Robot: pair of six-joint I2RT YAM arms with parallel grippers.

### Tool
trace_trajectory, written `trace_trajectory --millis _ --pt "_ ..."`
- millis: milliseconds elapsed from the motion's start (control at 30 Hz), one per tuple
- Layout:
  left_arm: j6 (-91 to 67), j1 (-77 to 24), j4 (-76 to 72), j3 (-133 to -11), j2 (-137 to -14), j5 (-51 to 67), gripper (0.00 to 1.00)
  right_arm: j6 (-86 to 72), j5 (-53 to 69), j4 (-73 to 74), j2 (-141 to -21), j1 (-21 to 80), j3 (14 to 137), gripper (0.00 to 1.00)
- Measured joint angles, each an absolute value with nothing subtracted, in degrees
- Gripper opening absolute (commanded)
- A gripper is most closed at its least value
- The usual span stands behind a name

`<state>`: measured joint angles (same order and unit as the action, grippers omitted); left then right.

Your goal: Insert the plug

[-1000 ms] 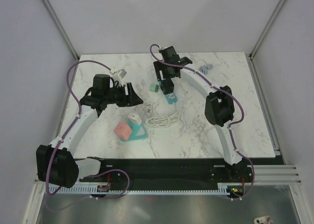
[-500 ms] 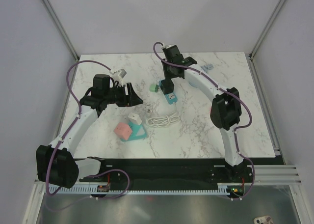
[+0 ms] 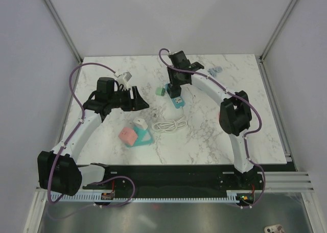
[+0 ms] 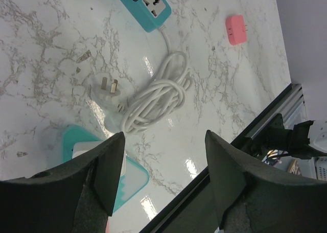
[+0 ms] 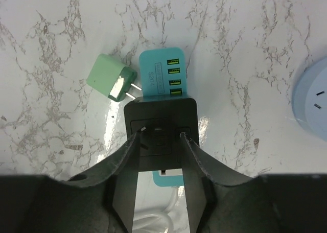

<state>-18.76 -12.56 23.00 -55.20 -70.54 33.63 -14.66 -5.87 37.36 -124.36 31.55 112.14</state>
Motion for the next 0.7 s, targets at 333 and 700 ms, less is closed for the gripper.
trace_trajectory --millis 333,700 --pt "-18.8 -12.6 23.0 -55.2 -70.1 33.5 0.71 -5.6 -4.6 36.4 -125.6 35.8 121.3 0.73" --pt "-18.8 -12.2 23.0 -54.9 -65.4 30.7 0.7 5.9 -0.8 35.4 -138.0 38.9 126.3 0.74"
